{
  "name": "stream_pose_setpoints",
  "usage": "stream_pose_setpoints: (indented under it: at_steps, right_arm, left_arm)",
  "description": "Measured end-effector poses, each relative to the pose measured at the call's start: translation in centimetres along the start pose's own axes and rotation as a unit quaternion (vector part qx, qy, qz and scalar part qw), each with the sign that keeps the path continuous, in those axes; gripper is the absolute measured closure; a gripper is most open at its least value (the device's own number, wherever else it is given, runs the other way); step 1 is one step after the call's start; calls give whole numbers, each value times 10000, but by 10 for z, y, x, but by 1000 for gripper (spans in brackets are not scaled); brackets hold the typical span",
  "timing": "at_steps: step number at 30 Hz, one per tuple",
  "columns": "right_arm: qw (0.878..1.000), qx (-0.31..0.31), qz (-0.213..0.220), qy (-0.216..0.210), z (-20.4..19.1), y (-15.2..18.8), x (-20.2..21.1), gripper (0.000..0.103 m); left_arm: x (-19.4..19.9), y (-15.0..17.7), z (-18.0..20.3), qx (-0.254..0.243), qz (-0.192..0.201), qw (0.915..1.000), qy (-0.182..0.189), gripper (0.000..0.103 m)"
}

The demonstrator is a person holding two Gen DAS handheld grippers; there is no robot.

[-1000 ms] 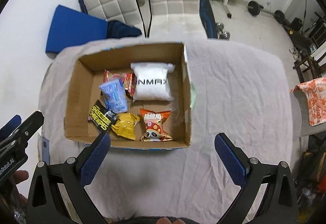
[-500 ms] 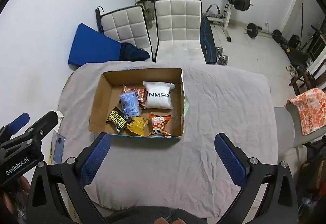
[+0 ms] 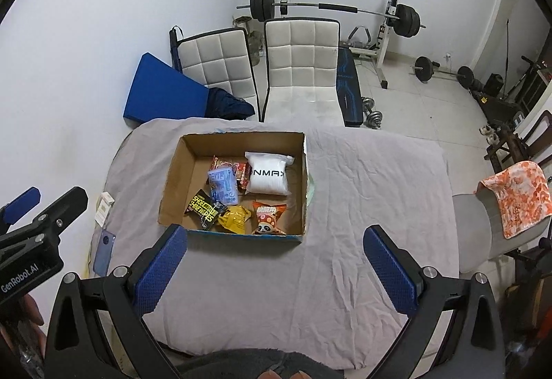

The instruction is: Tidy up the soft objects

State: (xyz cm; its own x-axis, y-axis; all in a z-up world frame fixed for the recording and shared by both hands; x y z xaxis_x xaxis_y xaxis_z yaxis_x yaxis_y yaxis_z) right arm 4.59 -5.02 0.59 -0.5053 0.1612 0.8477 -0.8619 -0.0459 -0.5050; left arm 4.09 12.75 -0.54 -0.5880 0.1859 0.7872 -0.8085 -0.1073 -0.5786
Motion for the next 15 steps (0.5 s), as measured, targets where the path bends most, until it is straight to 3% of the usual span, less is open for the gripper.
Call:
stream_pose_setpoints:
  at_steps: [15]
  right_arm:
    - [9998,-138,40,154,15,2,9,0]
  left_arm:
    - [-2,4,9,-47,-155,9997,172,0]
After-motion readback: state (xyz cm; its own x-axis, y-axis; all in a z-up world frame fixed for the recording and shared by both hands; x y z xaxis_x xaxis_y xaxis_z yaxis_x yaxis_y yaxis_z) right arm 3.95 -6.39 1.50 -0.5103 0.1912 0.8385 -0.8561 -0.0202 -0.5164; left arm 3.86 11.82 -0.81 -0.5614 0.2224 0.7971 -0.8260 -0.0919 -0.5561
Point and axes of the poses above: each gripper's, at about its wrist camera, not at the fingertips, and x roughly against the way its jaws point, z to its right, y to its underside, the point moved 1 cm from there along -x, roughly the way its jaws point, and after that the axes turned 15 degrees about y, right-handed, at the moved point
